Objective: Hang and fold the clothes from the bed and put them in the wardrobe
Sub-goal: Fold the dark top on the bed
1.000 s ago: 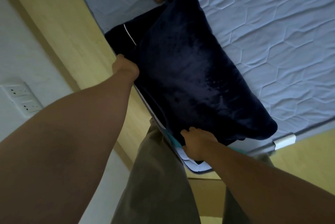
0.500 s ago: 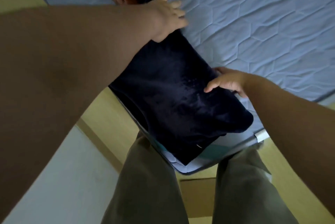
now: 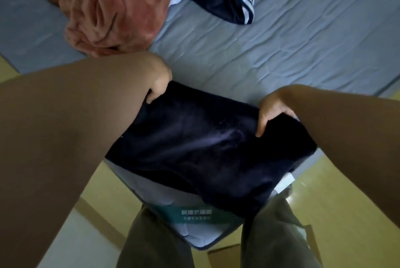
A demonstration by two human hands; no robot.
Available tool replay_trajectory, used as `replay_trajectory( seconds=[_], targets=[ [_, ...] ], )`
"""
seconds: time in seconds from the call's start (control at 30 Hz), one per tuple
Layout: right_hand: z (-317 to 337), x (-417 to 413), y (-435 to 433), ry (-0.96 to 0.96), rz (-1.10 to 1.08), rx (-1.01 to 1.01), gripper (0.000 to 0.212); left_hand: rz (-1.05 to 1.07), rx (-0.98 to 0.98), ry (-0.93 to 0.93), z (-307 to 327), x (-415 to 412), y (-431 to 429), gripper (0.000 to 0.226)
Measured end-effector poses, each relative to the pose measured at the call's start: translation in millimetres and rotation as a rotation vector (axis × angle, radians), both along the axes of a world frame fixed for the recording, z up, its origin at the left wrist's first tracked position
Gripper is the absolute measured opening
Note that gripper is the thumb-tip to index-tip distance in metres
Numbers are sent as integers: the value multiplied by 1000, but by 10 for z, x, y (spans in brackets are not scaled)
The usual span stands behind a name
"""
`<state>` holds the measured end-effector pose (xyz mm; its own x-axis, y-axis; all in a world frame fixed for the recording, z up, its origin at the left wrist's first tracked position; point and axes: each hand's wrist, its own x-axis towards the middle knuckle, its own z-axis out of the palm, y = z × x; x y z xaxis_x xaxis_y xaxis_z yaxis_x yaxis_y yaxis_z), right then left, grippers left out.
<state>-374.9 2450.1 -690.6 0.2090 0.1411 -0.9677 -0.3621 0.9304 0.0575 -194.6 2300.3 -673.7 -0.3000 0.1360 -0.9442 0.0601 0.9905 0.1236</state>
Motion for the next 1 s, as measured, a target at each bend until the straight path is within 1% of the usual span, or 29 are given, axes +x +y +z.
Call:
replay_trajectory(
  seconds=[0.03, 0.07, 0.1, 0.13, 0.17, 0.2, 0.23, 0.3, 0.4, 0.43, 0.53, 0.6, 0.73, 0.87, 0.93, 0.97, 1.0],
  targets=[
    [36, -237, -72, 56, 73, -45, 46, 40, 61, -107, 62, -258, -766, 63],
    [63, -482, -151, 153, 179, -111, 47, 277, -188, -63, 4, -582, -1064, 61],
    [105, -687, -223, 274, 272, -194, 50, 230, -297, -88, 68, -640, -1122, 61],
    [95, -841, -266, 416, 372, -303, 52, 229, -320, 20, 26, -818, -1296, 64],
    [76, -961, -297, 556, 456, -406, 53, 256, -293, 87, 0, -888, -1332, 67],
    [57, -1049, -338, 676, 497, -488, 51, 251, -323, 117, -12, -857, -1287, 70],
    [34, -1115, -353, 741, 512, -532, 48, 257, -327, 148, -47, -849, -1278, 73],
    [-10, -1181, -335, 733, 496, -542, 53, 294, -319, 197, -113, -826, -1398, 72],
    [-97, -1100, -192, 616, 406, -498, 78, 315, -292, 260, -118, -648, -1341, 56],
    [-113, -1065, -140, 580, 376, -485, 80, 313, -283, 264, -144, -601, -1345, 52],
    [-129, -1011, -74, 524, 289, -437, 74, 347, -253, 275, -135, -563, -1399, 48],
    [-112, -995, -114, 509, 313, -405, 66, 352, -248, 275, -146, -568, -1409, 45],
    [-61, -1010, -194, 598, 387, -425, 62, 310, -274, 317, -165, -584, -1441, 41],
    [-53, -1007, -132, 658, 352, -445, 64, 291, -289, 371, -134, -474, -1423, 37],
    [-54, -990, -66, 674, 342, -423, 73, 288, -301, 514, -154, -358, -1381, 45],
    [-61, -976, -10, 711, 371, -422, 78, 339, -295, 614, -172, -276, -1353, 54],
    [-78, -960, 69, 782, 410, -433, 83, 439, -288, 704, -178, -174, -1322, 64]
  ],
)
